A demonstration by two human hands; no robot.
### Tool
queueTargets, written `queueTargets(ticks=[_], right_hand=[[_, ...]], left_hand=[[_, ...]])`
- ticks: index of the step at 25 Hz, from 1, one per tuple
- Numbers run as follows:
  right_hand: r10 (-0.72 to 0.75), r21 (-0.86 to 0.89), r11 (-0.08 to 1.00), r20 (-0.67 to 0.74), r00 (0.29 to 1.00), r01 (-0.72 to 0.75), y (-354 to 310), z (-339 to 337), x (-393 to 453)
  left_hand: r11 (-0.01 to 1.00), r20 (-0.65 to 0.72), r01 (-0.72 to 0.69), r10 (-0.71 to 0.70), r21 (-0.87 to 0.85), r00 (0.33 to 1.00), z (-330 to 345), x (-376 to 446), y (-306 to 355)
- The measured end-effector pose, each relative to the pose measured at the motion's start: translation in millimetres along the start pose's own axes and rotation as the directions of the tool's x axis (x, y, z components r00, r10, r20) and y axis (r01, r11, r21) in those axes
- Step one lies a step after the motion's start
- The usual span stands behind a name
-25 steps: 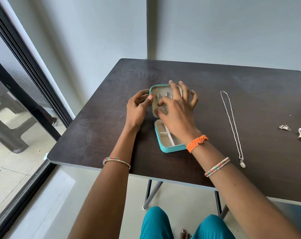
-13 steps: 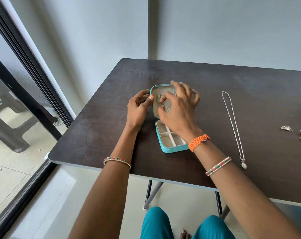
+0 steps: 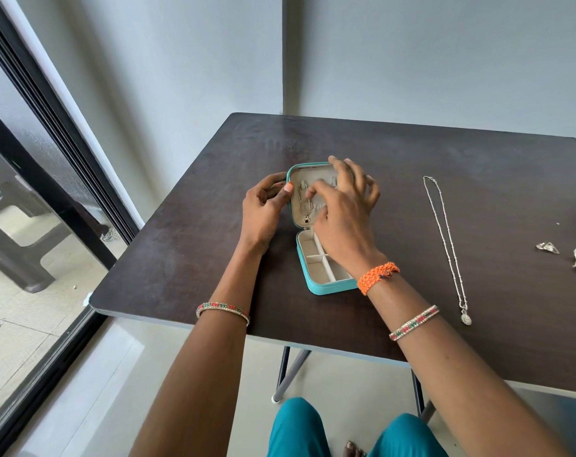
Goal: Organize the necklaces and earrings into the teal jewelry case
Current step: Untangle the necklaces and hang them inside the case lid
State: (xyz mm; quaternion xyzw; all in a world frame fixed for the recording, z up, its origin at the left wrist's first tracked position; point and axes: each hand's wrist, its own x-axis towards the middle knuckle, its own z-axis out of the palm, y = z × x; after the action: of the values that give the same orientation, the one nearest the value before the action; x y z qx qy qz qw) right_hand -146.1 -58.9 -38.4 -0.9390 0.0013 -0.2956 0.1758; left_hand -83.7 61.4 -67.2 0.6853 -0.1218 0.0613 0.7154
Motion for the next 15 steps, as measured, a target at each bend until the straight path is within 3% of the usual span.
queueTargets(ticks=[10, 15], right_hand=[[0.006, -0.02, 1.0, 0.122, 0.993, -0.004, 0.1, 2.1, 1.5], [0.024, 0.059, 0.998, 0.051, 0.998, -0.027, -0.3, 1.2, 0.3]], left_hand=[[0.999, -0.013, 0.019, -0.019, 0.026, 1.0, -0.5, -1.0, 2.2], [0.999, -0.014, 0.006, -0.005, 0.049, 1.0, -0.5, -2.4, 5.5]])
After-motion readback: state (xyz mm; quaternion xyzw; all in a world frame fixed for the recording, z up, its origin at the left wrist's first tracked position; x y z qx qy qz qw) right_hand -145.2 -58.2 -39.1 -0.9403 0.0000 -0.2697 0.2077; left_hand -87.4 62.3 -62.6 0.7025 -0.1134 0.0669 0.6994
